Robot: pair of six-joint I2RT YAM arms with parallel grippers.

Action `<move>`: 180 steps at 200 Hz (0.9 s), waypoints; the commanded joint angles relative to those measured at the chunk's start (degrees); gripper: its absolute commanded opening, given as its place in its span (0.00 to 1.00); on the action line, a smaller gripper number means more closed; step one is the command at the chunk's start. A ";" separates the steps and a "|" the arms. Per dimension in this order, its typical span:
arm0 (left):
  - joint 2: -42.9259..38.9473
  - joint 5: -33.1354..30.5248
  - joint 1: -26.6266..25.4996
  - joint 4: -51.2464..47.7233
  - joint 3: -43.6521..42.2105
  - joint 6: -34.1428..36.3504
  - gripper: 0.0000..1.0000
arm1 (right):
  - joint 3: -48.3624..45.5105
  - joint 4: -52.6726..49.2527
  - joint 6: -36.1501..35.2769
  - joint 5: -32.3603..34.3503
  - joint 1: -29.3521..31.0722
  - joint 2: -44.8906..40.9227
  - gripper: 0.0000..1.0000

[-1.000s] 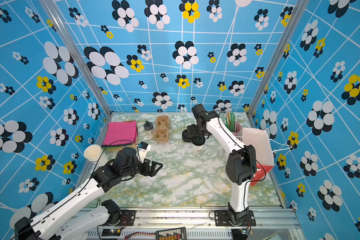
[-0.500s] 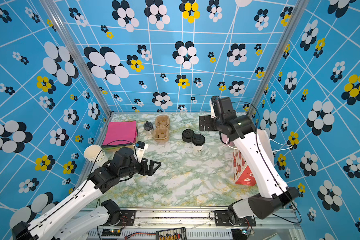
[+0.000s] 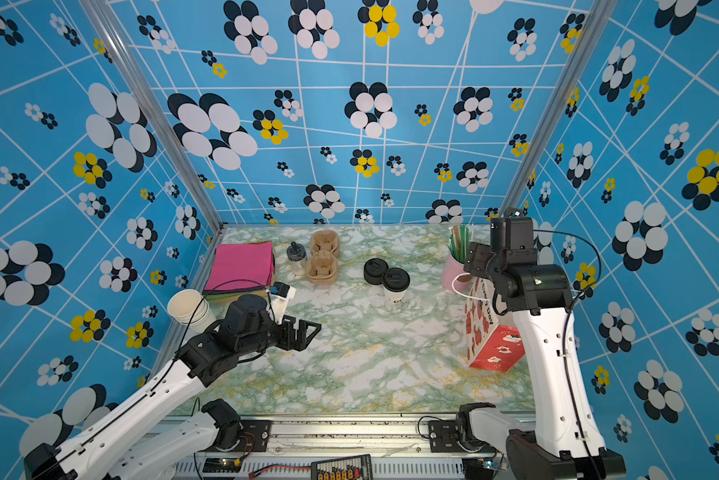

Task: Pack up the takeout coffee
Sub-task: 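Release the cup and move the right gripper to the gift bag handle, then lift the red-printed gift bag by its handle and carry it toward the cups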

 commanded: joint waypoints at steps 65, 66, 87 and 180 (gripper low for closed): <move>-1.78 1.26 0.73 0.75 -1.81 -0.35 0.99 | -10.77 -0.86 0.78 2.25 -2.54 1.65 0.66; -1.79 1.26 0.73 0.76 -1.83 -0.38 0.99 | -10.81 -0.89 0.81 2.21 -2.54 1.68 0.66; -2.04 1.41 0.81 0.71 -1.97 -0.34 0.99 | -11.96 -0.48 0.25 1.98 -2.62 2.39 0.60; -3.10 1.51 1.21 0.68 -2.79 -0.70 0.99 | -12.35 0.31 -1.50 -2.01 -2.63 0.99 0.01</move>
